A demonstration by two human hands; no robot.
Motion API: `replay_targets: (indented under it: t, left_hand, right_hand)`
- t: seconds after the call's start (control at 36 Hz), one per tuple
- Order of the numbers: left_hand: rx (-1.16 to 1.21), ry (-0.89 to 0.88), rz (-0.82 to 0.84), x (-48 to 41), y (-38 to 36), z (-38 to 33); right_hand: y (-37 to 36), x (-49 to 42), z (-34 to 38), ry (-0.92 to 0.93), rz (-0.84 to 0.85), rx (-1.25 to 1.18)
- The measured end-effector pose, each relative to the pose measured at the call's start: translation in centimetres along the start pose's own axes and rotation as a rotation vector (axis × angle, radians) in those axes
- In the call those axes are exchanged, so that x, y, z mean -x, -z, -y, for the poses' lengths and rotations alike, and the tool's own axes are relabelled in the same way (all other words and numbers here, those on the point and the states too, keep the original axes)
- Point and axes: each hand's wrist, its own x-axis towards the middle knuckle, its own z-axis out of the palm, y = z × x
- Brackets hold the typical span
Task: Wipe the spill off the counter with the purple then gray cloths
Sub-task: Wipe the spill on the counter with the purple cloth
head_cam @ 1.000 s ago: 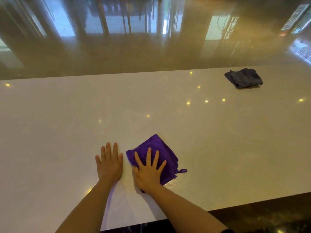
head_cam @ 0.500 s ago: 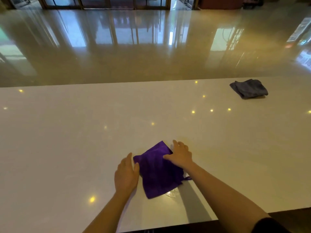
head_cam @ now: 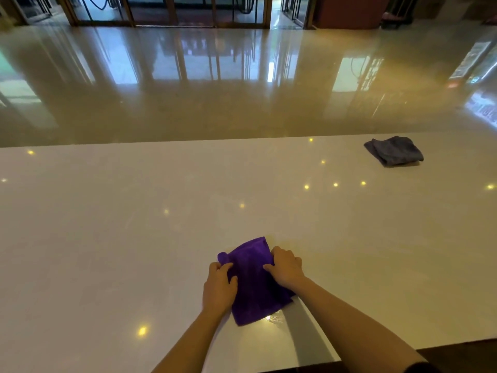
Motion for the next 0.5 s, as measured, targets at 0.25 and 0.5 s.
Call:
replay_targets:
  t: [0.25,0.5]
  left_hand:
    - [0.096,-0.049,0.075,-0.7,0.8,-0.5]
    - [0.052,-0.209,0.158,-4.1,2.4,-5.6]
  right_hand:
    - [1.4,0.8,-1.1,0.075,0.022,-0.304]
    - [5.4,0.5,-2.7,0.076,-0.183,-0.549]
